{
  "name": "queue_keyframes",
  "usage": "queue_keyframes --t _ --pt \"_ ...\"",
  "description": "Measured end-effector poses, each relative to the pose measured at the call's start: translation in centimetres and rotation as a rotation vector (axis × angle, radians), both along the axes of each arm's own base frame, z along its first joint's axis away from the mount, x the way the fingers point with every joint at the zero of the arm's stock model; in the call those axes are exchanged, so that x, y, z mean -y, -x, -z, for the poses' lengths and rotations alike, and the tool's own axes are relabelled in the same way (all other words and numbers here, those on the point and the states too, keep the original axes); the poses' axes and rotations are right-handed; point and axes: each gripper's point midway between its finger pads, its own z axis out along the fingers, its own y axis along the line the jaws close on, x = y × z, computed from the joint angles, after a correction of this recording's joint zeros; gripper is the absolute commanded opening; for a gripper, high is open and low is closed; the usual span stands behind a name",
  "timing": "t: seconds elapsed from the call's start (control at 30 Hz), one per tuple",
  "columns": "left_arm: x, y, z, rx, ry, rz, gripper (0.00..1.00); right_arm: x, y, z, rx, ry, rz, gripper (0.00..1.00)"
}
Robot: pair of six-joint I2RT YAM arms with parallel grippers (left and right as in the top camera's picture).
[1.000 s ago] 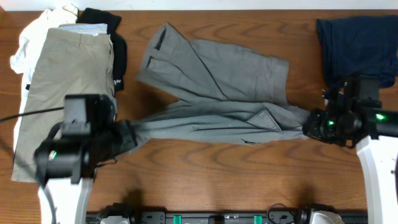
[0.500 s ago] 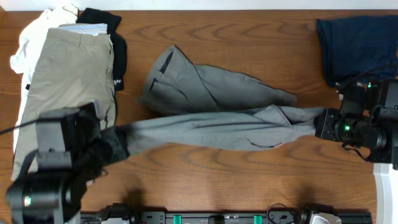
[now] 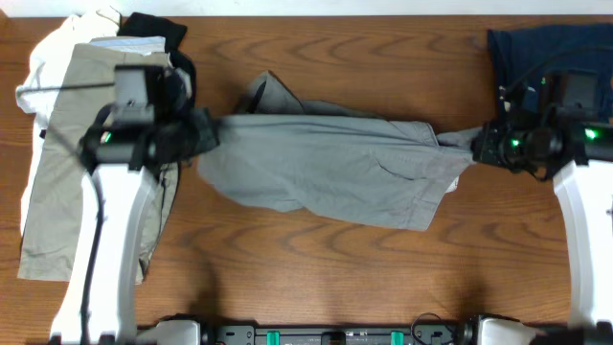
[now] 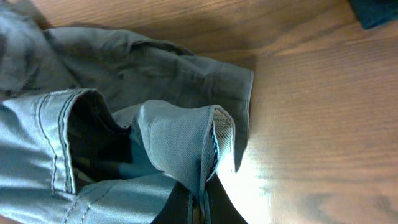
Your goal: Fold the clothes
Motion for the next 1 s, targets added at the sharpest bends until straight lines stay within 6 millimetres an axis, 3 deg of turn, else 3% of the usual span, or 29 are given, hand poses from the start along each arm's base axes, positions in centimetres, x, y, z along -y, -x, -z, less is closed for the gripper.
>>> queue_keyframes --t 0.27,0.5,0.77,1.0 --pt "2.1 -7.7 5.3 0.075 -0.025 0.063 0.06 0.9 -4.3 5.6 -0.049 0.016 0.007 0.01" --pt "3.9 -12.1 7.8 0.175 -0.041 0.090 0.06 1.9 -8.2 9.6 -0.020 0.045 0.016 0.01" --pt "4.5 -14.3 9.9 0.215 -0.042 0.101 0.07 2.3 -10.6 14.5 -0.025 0.048 0.018 0.01" --pt "4.6 -15.4 11.3 0.230 -0.042 0.101 0.07 2.6 -12.6 14.5 0.050 0.057 0.021 0.01"
